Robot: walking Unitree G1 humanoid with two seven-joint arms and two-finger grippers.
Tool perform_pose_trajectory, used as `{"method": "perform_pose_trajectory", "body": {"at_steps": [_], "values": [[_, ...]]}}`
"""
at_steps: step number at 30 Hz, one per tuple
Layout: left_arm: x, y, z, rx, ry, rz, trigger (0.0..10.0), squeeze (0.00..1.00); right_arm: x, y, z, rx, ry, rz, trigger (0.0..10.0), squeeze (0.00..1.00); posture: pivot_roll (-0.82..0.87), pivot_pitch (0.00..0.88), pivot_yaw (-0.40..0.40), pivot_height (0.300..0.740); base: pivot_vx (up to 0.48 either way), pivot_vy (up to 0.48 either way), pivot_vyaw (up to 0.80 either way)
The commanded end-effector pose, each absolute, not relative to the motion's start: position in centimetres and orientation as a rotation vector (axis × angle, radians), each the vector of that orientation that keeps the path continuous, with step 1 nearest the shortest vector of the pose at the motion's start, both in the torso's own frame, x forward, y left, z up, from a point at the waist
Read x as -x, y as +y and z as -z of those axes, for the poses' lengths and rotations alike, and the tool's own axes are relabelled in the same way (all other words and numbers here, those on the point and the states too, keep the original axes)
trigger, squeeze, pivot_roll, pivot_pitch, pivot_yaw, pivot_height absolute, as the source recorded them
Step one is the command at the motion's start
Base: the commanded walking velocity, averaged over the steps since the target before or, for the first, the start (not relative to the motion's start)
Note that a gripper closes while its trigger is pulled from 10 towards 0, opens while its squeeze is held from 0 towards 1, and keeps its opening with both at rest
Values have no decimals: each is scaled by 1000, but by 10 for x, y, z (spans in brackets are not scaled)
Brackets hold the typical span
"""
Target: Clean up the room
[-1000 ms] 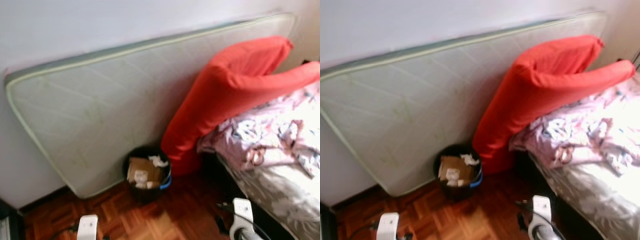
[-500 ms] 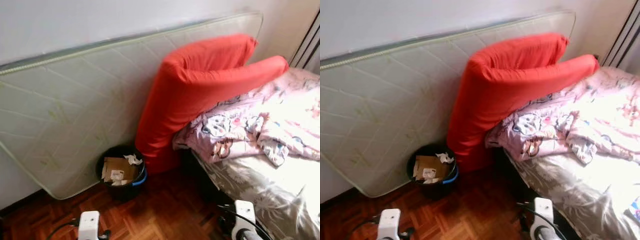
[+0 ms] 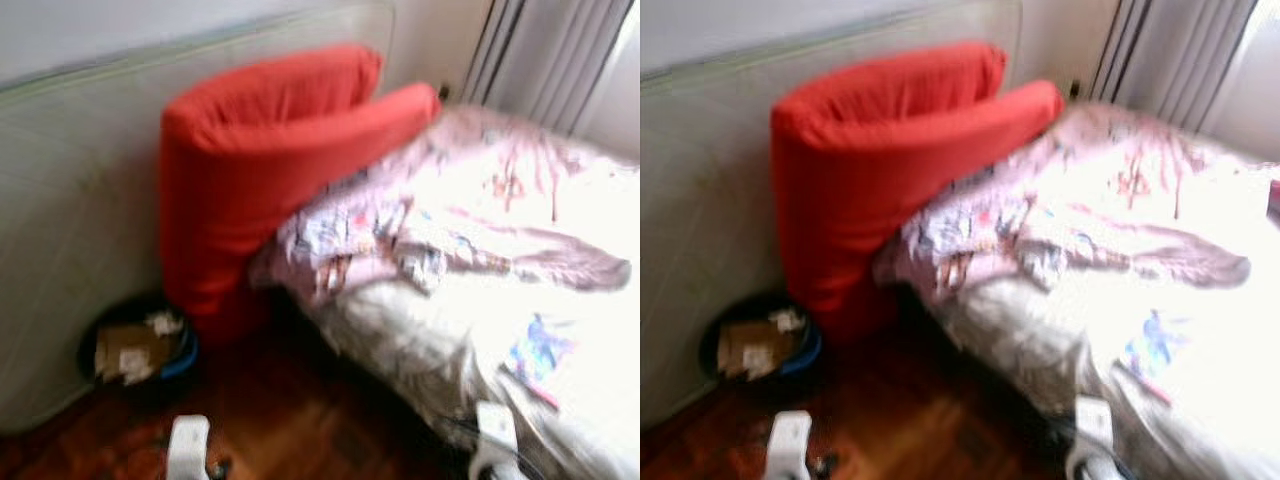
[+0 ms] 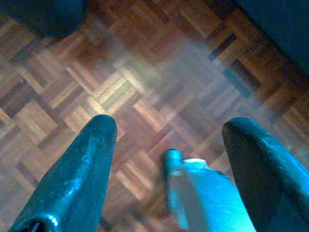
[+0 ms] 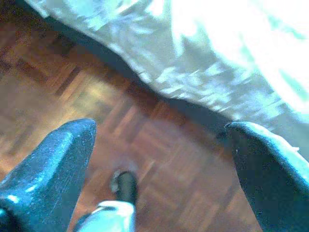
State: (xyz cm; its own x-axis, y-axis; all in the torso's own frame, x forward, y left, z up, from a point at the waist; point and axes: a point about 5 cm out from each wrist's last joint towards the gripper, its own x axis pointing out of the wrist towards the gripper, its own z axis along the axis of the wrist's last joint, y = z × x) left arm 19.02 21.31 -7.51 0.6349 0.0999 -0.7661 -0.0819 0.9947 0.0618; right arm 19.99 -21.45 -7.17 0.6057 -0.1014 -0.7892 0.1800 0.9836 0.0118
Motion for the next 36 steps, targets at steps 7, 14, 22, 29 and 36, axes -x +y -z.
{"method": "perform_pose_trajectory", "body": {"at_steps": [7,14,22,29,36], "values": [[-181,220,79,-45,914,-111,10000,0,-201,-206,73,-118,903,157,10000,0,51,0,-16,740,0,-372,0],[-181,220,78,-38,910,-115,10000,0,-201,-207,73,-125,904,165,10000,0,46,0,-20,740,0,-373,-179],[-183,219,78,-27,904,-121,10000,0,-202,-208,72,-128,902,171,10000,0,45,0,-23,740,0,-373,-775],[-183,219,78,-22,903,-130,10000,0,-203,-208,71,-127,902,173,10000,0,49,0,-28,740,0,-371,-775],[-184,219,78,-17,903,-135,10000,0,-203,-208,71,-127,900,176,10000,0,49,0,-29,740,0,-374,-775]]}}
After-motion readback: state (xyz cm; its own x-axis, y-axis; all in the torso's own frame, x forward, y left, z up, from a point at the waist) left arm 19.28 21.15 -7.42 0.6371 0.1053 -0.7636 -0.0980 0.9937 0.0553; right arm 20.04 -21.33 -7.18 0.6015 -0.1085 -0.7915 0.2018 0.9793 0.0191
